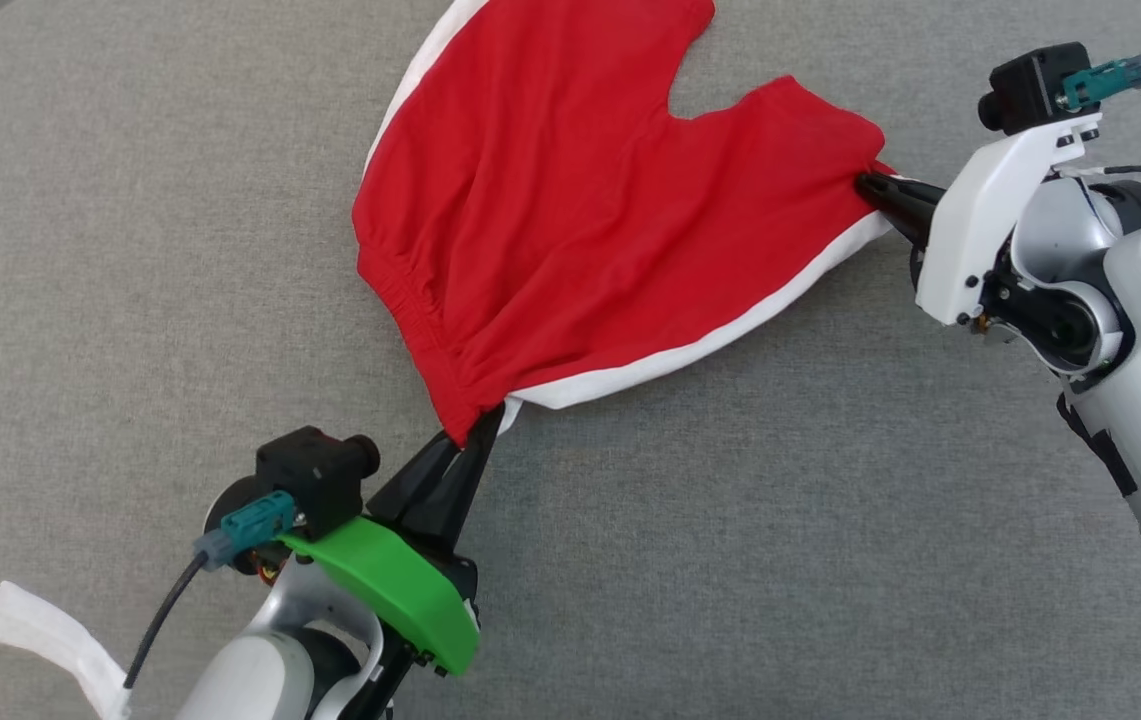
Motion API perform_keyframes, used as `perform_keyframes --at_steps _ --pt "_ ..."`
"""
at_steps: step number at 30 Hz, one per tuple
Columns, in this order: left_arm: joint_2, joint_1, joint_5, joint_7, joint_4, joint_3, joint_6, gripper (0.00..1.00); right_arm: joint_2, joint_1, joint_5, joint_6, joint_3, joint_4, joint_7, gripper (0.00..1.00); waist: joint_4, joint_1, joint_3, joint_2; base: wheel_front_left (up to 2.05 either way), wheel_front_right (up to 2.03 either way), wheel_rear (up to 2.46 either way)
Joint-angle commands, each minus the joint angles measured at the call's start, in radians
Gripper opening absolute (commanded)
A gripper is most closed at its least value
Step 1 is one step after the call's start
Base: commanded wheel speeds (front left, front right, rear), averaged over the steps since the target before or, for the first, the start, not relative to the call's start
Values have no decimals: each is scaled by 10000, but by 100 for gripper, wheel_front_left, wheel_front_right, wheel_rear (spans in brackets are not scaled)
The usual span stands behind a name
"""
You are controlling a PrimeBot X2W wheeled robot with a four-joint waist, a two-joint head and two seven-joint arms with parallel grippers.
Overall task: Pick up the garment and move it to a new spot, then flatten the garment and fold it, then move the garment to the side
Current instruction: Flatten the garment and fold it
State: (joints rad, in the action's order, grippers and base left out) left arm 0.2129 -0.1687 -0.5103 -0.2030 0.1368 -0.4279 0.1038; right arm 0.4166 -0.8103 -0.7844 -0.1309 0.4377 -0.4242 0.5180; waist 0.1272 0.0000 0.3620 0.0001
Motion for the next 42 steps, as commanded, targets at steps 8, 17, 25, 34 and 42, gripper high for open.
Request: perform_keyframes --at_steps 8,17,25,34,42 --pt "385 378 -439 -262 1729 424 -211 0 318 1207 -1378 0 -1228 1806 -236 0 -514 0 -1296 -1 0 0 0" --pt "1088 424 -619 -1182 3999 874 -506 0 495 2741 -2406 0 -3169 4546 -72 0 -1272 0 -2869 -1 0 0 0" --pt "1420 -357 -868 -2097 5356 1282 -762 0 212 3485 -2625 0 -5096 6900 850 0 -1862 0 -3116 -1 0 0 0" --pt "1191 -3167 -1429 -2697 4429 1410 -372 0 -664 2287 -1946 -2 -6198 7822 1979 0 -1870 0 -909 -1 0 0 0" --pt "661 -8521 -1081 -2124 500 1178 145 0 -2066 -2555 702 0 -5944 5427 2477 0 -1221 0 1891 -1 0 0 0"
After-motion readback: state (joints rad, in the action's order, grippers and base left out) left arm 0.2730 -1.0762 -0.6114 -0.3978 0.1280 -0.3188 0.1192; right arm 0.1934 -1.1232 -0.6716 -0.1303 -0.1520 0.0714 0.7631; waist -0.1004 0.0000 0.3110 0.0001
